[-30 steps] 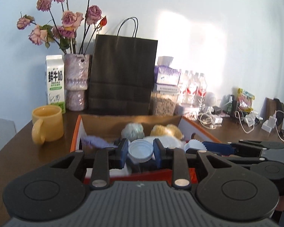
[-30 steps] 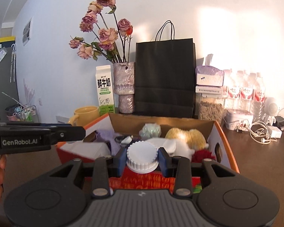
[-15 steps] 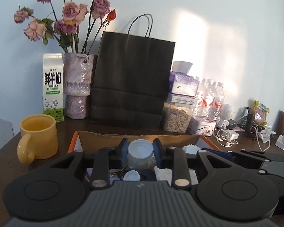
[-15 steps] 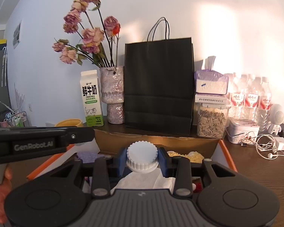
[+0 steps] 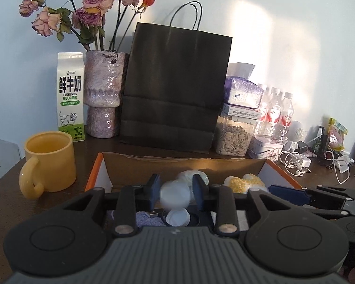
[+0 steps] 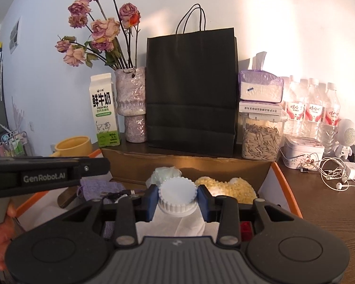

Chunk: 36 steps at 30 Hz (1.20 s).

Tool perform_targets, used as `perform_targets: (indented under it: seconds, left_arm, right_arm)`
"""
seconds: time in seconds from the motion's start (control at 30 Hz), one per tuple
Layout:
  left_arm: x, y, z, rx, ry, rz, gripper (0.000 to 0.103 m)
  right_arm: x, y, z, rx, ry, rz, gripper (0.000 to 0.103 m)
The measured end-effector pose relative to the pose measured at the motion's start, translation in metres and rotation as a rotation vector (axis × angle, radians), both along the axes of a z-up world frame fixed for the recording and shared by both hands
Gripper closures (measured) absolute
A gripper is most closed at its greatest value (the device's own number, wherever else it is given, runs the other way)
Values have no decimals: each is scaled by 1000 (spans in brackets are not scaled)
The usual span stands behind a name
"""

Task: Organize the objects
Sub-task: 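Carry both caps over the box and open both tools to drop them, then withdraw both tools and grasp the last white bottle cap with the left tool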

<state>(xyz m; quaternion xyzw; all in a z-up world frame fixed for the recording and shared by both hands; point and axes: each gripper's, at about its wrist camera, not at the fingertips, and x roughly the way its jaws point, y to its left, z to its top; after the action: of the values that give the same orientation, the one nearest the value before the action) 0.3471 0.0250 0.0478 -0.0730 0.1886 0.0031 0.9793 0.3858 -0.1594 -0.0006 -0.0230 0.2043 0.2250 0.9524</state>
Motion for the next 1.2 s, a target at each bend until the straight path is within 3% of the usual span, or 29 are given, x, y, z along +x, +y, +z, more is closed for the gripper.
perform_targets:
  seconds: [0.03, 0.07, 0.1, 0.13, 0.17, 0.8, 1.2]
  left_arm:
    - [-1, 1, 1, -4, -1, 11, 42]
    - [-1, 2, 1, -9, -6, 26, 15]
    - [-2, 3, 2, -9, -13, 41, 0]
    - [-3, 4, 2, -3, -25, 61, 0]
    - [-3, 4, 3, 5, -26, 69, 0]
    - [-29, 2, 8, 1, -40, 90, 0]
    - [-80, -11, 4, 13, -26, 34, 0]
  right_arm:
    - [-1, -1, 0, 3, -1, -4, 61]
    - [-1, -1, 0, 4, -1, -8, 44]
    - [-1, -2, 0, 2, 0, -10, 16]
    - [-1, -2, 0, -3, 1, -12, 2]
    - [-2, -2, 0, -3, -7, -17, 0]
    - [-24, -15, 7, 11, -26, -34, 0]
    - [-70, -36, 8, 1, -25, -19, 0]
